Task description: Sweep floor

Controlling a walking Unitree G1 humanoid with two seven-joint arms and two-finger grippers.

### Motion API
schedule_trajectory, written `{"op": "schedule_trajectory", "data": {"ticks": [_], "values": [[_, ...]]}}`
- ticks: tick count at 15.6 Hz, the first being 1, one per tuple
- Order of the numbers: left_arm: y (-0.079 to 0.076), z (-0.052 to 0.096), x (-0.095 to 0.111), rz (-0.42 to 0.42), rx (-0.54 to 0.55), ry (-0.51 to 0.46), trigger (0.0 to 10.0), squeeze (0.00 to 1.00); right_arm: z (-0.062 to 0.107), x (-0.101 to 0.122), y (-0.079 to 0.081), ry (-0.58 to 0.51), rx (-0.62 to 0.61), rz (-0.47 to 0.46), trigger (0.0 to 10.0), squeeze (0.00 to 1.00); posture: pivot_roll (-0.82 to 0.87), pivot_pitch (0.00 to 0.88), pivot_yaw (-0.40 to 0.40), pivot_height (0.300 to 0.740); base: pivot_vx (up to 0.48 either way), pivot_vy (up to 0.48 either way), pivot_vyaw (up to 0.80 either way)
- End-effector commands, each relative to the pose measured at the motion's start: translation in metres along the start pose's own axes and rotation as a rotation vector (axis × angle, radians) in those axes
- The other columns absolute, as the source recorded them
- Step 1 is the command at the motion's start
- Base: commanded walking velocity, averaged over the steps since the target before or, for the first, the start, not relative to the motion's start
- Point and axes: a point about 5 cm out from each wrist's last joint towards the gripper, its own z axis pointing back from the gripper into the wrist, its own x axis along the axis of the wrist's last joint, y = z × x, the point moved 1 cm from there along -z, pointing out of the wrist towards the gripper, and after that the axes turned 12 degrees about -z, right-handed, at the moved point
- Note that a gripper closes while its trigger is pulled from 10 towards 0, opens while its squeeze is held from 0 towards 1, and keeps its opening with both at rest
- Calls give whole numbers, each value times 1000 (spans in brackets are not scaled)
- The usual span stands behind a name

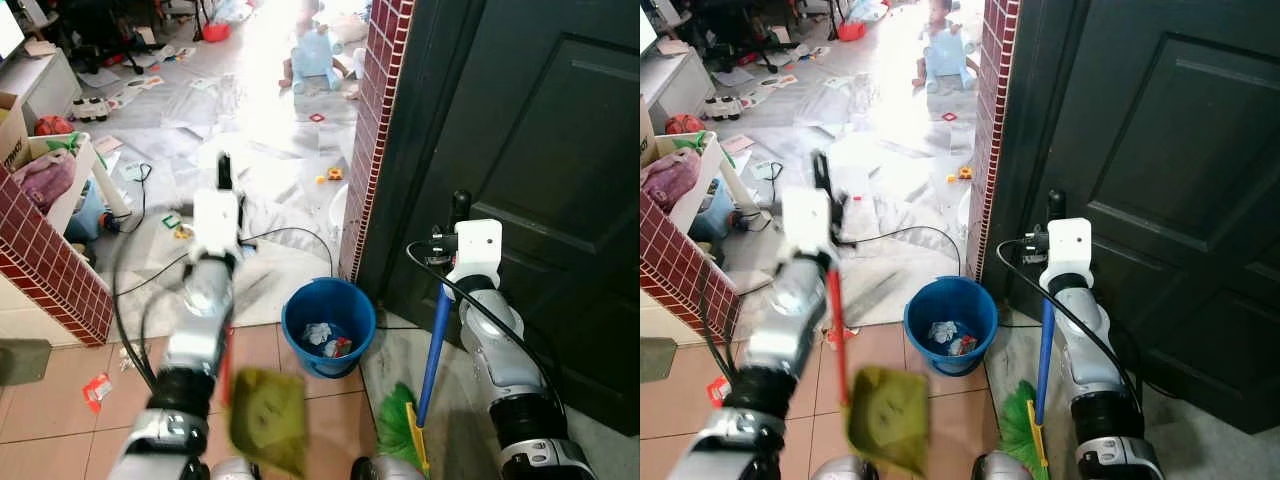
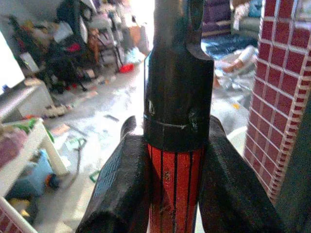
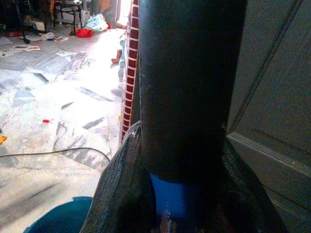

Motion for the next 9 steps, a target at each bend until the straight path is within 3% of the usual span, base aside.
{"op": "schedule_trajectory", "data": {"ticks": [1, 2, 9], "values": [[3, -1, 0, -13, 8, -17, 10000, 0, 0, 6, 4, -27, 16, -15, 10000, 0, -100, 0, -2, 740, 0, 480, 0], [3, 1, -8, 1, 17, 16, 10000, 0, -1, 6, 6, -22, 6, -53, 10000, 0, -99, 0, -1, 740, 0, 480, 0], [-4, 8, -3, 25, -17, 4, 10000, 0, -4, 2, 15, -1, -3, -157, 10000, 0, -94, 0, 22, 740, 0, 480, 0]]}}
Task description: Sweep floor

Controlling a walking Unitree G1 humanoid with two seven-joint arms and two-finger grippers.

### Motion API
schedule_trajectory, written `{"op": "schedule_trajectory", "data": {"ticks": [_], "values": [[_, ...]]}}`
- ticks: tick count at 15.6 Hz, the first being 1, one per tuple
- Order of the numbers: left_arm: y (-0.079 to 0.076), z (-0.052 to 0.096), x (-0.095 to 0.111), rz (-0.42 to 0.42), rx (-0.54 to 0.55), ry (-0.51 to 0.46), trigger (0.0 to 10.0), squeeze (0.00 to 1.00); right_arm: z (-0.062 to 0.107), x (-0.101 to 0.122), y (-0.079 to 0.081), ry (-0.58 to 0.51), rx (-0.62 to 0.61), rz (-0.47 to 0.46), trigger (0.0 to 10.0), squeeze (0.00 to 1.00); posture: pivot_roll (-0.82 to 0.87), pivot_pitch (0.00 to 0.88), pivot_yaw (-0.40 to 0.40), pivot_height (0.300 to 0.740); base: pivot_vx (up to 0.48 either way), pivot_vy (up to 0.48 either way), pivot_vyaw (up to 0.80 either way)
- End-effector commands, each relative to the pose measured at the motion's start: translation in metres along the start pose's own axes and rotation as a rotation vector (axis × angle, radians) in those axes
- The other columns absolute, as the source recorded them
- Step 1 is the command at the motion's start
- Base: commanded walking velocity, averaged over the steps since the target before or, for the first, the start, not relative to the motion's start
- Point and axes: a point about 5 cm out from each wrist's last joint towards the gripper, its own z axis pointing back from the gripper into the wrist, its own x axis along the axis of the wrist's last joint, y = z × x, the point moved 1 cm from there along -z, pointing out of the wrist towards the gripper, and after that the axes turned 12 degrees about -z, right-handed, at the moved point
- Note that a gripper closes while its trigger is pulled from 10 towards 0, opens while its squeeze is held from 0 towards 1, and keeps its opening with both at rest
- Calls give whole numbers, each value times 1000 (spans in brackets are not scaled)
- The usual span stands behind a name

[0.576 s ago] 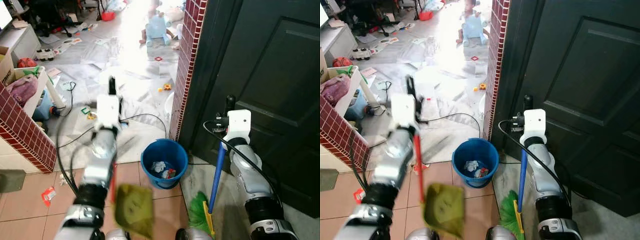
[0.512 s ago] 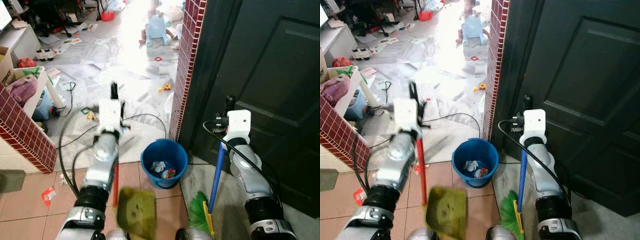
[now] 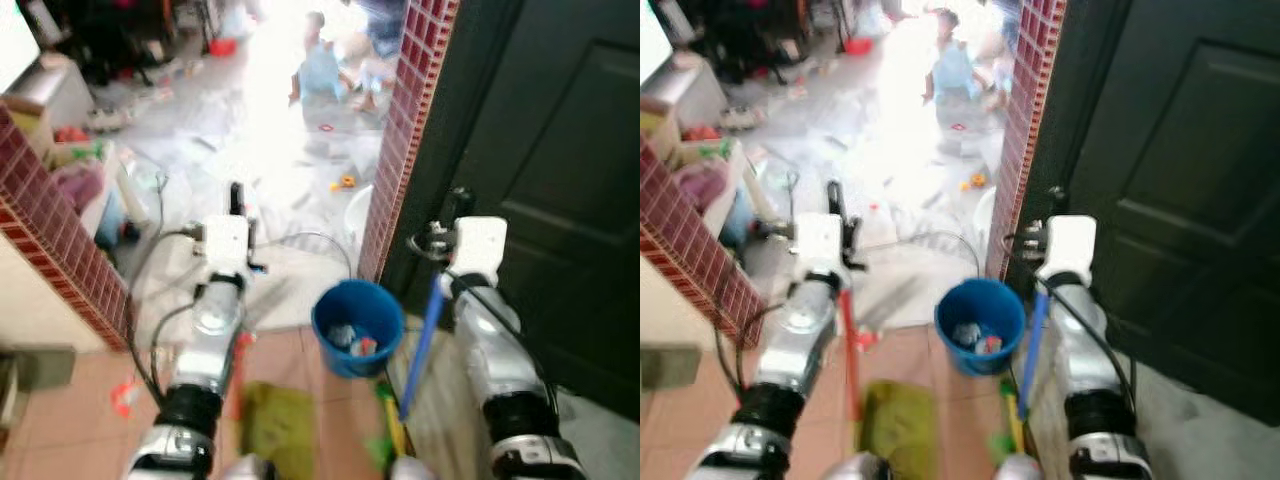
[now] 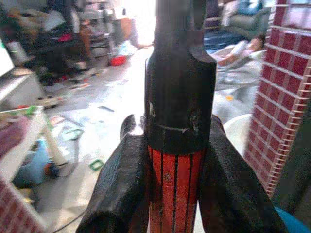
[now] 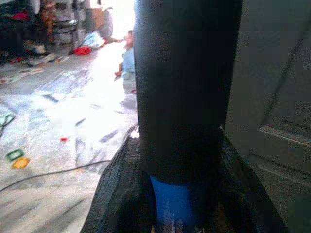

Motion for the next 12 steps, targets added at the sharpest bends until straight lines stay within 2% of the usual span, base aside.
{"op": "schedule_trajectory", "data": {"ticks": [1, 7, 11, 12], "values": [[9, -3, 14, -13, 26, -56, 10000, 0, -2, 4, 8, -10, 20, -41, 10000, 0, -97, 0, 21, 740, 0, 480, 0], [8, 0, 25, -6, 25, -57, 10000, 0, -5, 8, 15, -14, 59, -42, 10000, 0, -87, 0, 12, 740, 0, 480, 0], [12, 1, 30, -10, 48, -79, 10000, 0, -8, 21, 27, -74, 117, -7, 10000, 0, -82, 0, 9, 740, 0, 480, 0], [13, 2, 35, -6, 54, -105, 10000, 0, -8, 21, 28, -75, 120, 0, 10000, 0, -82, 0, 8, 740, 0, 0, 0]]}}
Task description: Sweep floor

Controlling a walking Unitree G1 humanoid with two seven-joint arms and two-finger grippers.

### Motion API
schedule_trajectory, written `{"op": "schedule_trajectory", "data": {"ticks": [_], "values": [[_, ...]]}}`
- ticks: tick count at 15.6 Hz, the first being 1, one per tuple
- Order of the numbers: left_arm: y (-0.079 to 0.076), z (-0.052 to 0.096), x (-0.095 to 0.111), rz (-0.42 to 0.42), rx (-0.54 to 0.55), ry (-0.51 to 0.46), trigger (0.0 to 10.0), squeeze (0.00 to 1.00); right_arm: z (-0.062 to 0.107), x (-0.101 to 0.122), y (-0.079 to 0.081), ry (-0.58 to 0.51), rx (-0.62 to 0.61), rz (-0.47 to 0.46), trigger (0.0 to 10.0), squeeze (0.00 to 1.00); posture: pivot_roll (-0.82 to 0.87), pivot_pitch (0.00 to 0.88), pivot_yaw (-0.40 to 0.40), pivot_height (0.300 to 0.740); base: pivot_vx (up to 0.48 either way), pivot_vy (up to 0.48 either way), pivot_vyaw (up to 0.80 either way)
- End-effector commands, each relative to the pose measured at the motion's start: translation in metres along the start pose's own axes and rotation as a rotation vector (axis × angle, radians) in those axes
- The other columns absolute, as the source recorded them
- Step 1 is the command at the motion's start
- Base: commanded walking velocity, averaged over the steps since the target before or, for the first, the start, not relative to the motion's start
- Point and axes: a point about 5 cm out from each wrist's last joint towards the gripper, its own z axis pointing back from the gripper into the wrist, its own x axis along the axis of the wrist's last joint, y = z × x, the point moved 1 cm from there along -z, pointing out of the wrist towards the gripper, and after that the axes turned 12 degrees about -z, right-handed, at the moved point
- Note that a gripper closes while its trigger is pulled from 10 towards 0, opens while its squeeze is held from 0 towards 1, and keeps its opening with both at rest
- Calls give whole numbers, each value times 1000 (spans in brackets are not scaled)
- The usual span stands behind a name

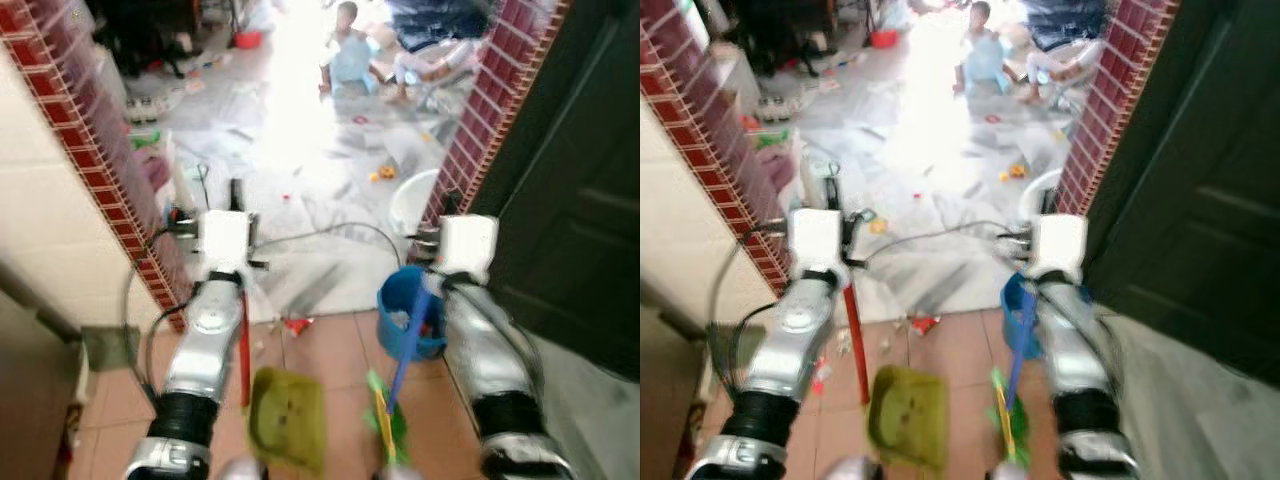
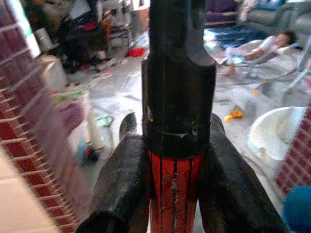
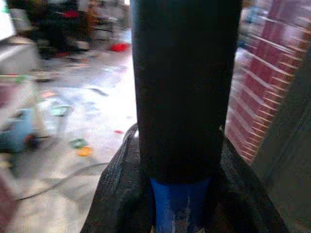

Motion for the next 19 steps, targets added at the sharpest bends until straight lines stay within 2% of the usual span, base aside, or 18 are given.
{"op": "schedule_trajectory", "data": {"ticks": [1, 2, 6, 11, 14, 19], "values": [[2, -2, 25, -29, 20, -108, 10000, 0, -2, 13, -3, -56, -3, -9, 10000, 0, -82, 0, 8, 740, 0, 0, 0], [3, -1, 27, -27, 27, -111, 10000, 0, -1, 14, -4, -61, -2, -5, 10000, 0, -81, 0, 8, 740, 0, 0, 0], [7, 0, 31, 2, 56, -128, 10000, 0, -1, 16, -4, -75, -2, 15, 10000, 0, -83, 0, 7, 740, 0, 0, 780], [14, 4, 30, 11, 55, -127, 10000, 0, -4, 32, -2, -141, 14, 50, 10000, 0, -83, 0, 9, 740, 0, 0, 800], [14, 5, 30, 36, 42, -126, 10000, 0, -5, 34, -1, -150, 18, 51, 10000, 0, -82, 0, 11, 740, 0, 0, 0], [15, 3, 34, 44, 35, -137, 10000, 0, -5, 43, 0, -200, 15, 95, 10000, 0, -85, 0, 12, 740, 289, 0, 0]]}}
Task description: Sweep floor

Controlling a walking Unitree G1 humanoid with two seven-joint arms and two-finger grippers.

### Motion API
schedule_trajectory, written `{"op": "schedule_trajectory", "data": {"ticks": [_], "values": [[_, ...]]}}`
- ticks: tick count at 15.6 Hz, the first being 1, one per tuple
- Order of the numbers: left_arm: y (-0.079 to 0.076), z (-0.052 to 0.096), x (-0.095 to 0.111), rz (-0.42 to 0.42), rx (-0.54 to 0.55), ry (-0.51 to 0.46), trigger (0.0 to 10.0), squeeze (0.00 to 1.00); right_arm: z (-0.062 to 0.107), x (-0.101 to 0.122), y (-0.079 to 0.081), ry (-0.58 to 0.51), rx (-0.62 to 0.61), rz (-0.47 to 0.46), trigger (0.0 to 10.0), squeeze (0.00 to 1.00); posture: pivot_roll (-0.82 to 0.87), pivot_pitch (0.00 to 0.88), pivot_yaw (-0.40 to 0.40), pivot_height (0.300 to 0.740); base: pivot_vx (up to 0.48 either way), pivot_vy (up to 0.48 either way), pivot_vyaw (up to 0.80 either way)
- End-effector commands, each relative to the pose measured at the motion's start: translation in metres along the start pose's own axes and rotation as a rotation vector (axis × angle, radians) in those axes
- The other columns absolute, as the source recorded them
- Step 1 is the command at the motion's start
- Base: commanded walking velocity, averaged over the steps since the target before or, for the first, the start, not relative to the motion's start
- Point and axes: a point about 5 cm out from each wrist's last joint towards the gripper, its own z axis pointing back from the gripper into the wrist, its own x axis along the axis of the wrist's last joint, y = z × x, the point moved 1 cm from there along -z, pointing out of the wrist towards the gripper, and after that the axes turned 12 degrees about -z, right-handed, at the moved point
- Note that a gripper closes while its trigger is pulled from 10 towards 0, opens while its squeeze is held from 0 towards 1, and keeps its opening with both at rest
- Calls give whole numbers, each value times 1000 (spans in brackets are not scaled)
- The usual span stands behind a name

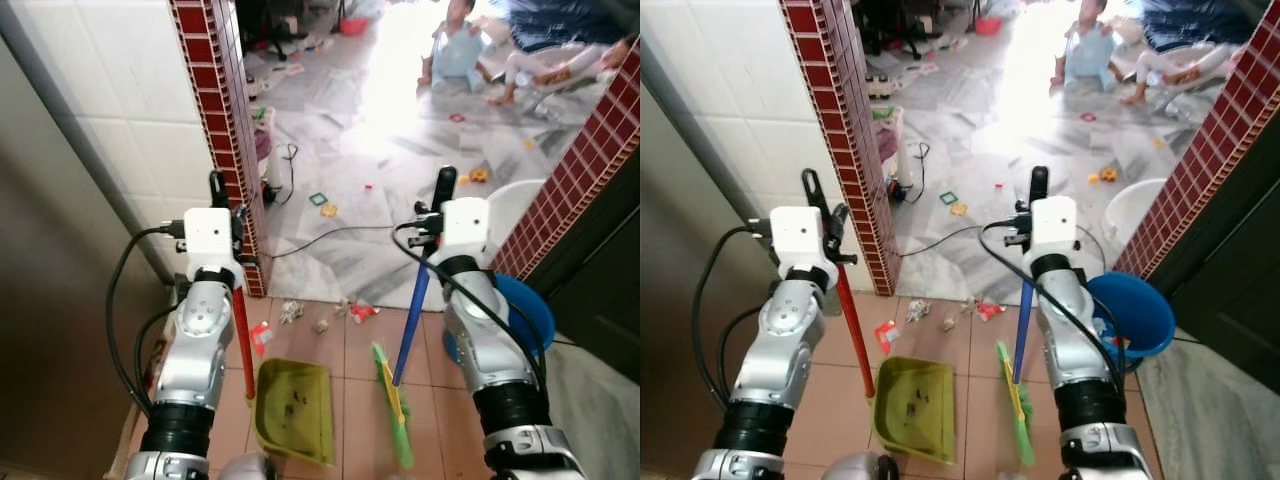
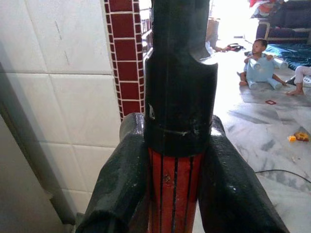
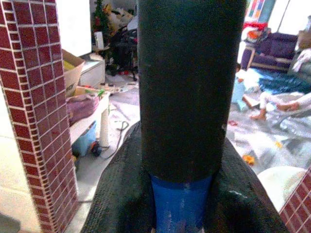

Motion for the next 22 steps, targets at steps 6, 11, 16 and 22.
{"op": "schedule_trajectory", "data": {"ticks": [6, 11, 16, 22], "values": [[4, -6, 24, 0, 5, -93, 10000, 0, -9, 40, 12, -184, 49, 77, 10000, 0, -84, 0, 10, 740, 364, 0, 0], [3, -6, 24, 3, 0, -91, 10000, 0, -8, 39, 13, -181, 54, 82, 10000, 0, -86, 0, 10, 740, 408, 0, 0], [2, -6, 26, 0, 2, -98, 10000, 0, -7, 36, 13, -172, 63, 80, 10000, 0, -87, 0, 10, 740, 411, 0, 0], [3, -9, 34, 0, 1, -126, 10000, 0, -6, 34, 14, -165, 66, 81, 10000, 0, -88, 0, 12, 740, 441, 0, 0]]}}
